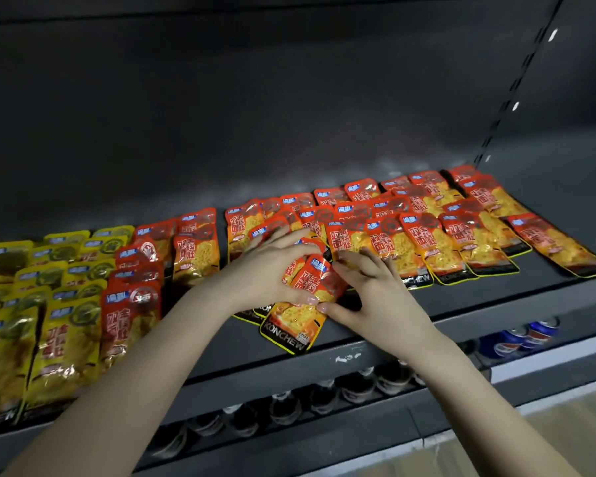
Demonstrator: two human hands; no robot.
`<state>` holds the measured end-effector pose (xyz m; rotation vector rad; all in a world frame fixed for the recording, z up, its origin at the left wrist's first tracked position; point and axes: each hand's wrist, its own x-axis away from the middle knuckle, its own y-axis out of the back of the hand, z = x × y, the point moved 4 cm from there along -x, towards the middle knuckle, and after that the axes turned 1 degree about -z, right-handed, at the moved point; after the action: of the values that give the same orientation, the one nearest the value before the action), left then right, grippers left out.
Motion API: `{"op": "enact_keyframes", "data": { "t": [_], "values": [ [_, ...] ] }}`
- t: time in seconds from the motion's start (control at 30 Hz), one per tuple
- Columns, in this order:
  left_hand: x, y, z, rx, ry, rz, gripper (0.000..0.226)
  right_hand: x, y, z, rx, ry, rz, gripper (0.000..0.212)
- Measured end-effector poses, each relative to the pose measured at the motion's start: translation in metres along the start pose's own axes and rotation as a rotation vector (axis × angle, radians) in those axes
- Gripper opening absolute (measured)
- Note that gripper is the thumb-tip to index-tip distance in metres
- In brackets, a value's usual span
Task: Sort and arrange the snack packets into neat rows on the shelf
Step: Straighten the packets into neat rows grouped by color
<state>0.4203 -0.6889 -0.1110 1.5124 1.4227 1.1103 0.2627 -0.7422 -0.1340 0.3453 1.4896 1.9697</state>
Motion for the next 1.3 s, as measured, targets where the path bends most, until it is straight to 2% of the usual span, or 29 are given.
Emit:
{"op": "enact_keyframes", "data": {
  "t": [0.13,0.4,0.5,0.7,0.77,0.93,1.13,1.3],
  "values": [
    [0.004,-0.003,-0.005,0.068,0.049,-0.016,0.072,0.000,0.000,0.000,-0.010,0.000,-0.020,0.087],
    [0.018,-0.004,-0.023,0.108,0.119,-0.153,0.062,0.000,0.002,-0.001,-0.108,0.017,-0.042,0.065],
    [0.024,-0.003,-0.033,0.146,0.171,-0.231,0.057,0.001,0.004,-0.002,-0.147,0.036,-0.107,0.058],
    [0.030,-0.003,-0.046,0.199,0.211,-0.338,0.068,0.002,0.018,0.000,-0.427,0.059,-0.154,0.046],
    [0.032,-0.002,-0.047,0.245,0.217,-0.391,0.072,0.000,0.025,0.002,-0.455,0.079,-0.161,0.046],
    [0.046,0.005,-0.038,0.229,0.274,-0.570,0.079,-0.019,0.027,0.019,-0.455,0.170,-0.121,0.054],
    [0.084,0.012,-0.006,0.168,0.441,-0.657,0.077,-0.042,0.009,0.075,-0.342,0.304,0.069,0.081],
    [0.109,0.016,0.021,-0.151,0.594,-0.641,0.075,-0.049,-0.009,0.112,-0.222,0.362,0.123,0.090]
  ]
}}
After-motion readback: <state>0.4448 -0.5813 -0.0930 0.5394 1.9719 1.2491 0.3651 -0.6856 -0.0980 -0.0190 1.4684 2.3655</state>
